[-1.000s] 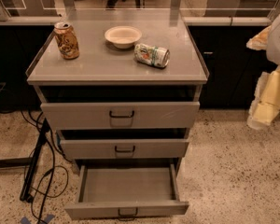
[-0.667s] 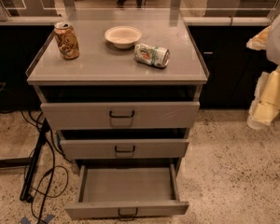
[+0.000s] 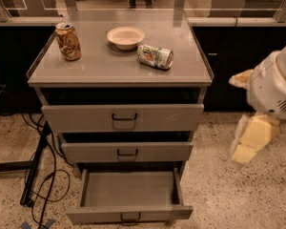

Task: Close bottom drawer

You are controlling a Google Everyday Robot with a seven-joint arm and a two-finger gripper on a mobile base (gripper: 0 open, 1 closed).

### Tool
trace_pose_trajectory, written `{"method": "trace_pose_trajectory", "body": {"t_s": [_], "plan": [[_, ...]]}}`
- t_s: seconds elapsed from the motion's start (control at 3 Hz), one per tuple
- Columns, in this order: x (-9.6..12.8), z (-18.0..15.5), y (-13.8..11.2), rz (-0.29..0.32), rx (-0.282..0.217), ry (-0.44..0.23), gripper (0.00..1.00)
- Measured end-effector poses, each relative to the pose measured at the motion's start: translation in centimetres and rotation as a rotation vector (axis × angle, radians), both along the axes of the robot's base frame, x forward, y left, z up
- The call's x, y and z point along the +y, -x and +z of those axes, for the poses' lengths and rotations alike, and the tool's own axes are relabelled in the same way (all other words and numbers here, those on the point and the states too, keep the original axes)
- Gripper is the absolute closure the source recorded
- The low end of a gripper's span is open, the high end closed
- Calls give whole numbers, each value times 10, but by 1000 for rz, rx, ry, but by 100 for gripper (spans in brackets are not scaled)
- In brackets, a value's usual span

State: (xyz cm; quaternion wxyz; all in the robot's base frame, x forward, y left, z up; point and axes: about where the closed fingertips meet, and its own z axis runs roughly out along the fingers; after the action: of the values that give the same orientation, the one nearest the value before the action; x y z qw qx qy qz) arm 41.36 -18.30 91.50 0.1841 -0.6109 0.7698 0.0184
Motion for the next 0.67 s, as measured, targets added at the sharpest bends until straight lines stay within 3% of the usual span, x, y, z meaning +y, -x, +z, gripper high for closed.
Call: {"method": "trace_pose_trajectory", "body": {"t_s": [0.33,0.67], "plan": [[21,-52,19,24,4,-91,16],[31,-105,27,14,-11,-148,40]]}}
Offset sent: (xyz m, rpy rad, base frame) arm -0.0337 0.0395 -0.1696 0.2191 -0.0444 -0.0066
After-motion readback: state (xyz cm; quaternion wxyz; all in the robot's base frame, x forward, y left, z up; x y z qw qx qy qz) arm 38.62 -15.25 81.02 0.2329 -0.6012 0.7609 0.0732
